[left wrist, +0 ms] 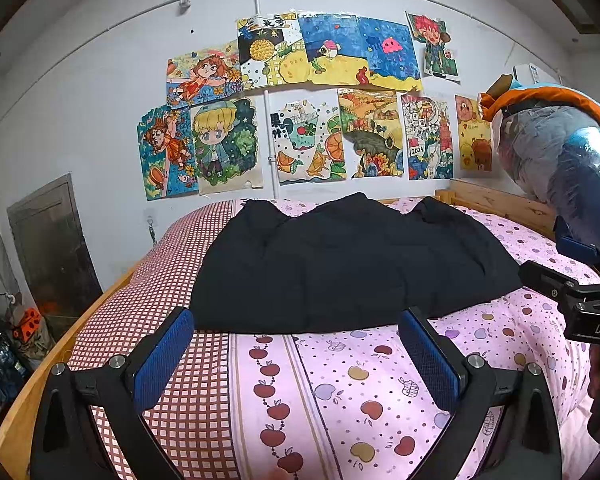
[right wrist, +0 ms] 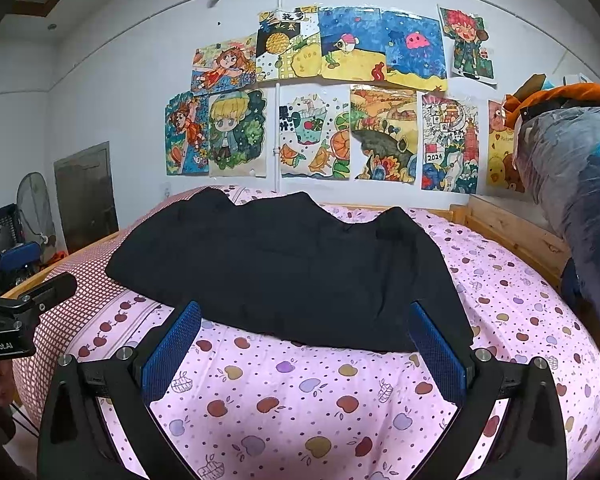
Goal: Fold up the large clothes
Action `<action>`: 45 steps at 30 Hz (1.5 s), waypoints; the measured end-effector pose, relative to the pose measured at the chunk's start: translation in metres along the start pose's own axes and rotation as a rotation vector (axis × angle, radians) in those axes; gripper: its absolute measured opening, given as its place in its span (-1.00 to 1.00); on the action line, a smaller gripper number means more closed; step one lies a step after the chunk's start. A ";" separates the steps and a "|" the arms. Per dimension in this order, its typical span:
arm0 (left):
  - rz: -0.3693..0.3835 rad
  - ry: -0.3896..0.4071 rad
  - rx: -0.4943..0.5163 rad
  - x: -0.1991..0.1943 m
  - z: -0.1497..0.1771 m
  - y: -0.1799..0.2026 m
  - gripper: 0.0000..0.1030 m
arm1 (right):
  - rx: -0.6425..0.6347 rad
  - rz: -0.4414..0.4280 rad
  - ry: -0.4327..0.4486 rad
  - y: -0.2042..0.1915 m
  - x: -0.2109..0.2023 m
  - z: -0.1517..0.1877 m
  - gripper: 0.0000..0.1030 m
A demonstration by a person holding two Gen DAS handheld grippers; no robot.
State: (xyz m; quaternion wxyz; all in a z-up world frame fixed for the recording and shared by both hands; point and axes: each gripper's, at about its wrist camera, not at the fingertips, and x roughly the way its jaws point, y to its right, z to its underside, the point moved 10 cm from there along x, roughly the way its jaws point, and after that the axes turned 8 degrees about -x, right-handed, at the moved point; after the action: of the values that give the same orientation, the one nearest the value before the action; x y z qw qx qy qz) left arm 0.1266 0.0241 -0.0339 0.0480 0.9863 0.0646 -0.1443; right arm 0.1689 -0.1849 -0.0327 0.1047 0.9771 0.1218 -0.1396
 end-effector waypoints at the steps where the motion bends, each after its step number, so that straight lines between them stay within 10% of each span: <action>1: 0.000 0.000 -0.001 0.000 0.000 0.000 1.00 | 0.000 0.000 -0.002 0.000 0.000 0.001 0.97; 45: 0.001 -0.002 0.001 0.000 0.000 0.002 1.00 | 0.010 -0.006 -0.018 -0.004 0.003 0.005 0.97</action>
State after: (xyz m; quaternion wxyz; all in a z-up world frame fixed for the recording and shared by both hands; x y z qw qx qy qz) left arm 0.1268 0.0221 -0.0340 0.0476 0.9862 0.0641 -0.1453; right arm 0.1699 -0.1820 -0.0387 0.1005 0.9759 0.1232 -0.1493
